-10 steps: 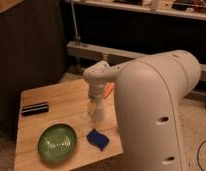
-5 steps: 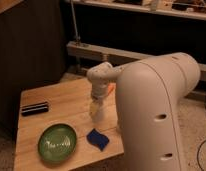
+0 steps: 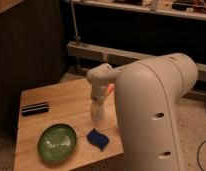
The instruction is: Place the ceramic cup in the ceramic bowl
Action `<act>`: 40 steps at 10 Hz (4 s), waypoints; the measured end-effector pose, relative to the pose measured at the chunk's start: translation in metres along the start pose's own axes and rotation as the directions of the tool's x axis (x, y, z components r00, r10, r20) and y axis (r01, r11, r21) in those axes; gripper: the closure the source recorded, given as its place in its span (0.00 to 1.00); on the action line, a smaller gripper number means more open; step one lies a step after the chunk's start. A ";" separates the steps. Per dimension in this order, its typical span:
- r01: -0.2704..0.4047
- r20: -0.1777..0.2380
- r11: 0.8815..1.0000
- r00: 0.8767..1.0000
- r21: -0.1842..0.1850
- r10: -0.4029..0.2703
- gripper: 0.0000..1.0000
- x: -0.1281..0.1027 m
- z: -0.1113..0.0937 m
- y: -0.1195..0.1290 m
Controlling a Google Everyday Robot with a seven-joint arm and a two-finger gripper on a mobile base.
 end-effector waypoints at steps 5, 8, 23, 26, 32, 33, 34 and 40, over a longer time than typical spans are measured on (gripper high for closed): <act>0.001 0.001 1.000 1.000 0.002 -0.001 1.00 -0.001 -0.002 0.000; 0.001 0.002 1.000 1.000 0.003 -0.001 1.00 -0.001 -0.003 -0.001; 0.341 0.409 0.914 0.818 0.222 -0.404 1.00 0.050 -0.198 0.117; 0.403 0.413 0.875 0.773 0.269 -0.482 1.00 0.031 -0.206 0.148; 0.566 0.399 0.767 0.656 0.301 -0.641 1.00 -0.033 -0.206 0.225; 0.596 0.382 0.746 0.642 0.297 -0.665 1.00 -0.042 -0.199 0.234; 0.623 0.362 0.728 0.633 0.286 -0.684 1.00 -0.050 -0.187 0.242; 0.702 0.258 0.689 0.642 0.184 -0.722 1.00 -0.092 -0.108 0.243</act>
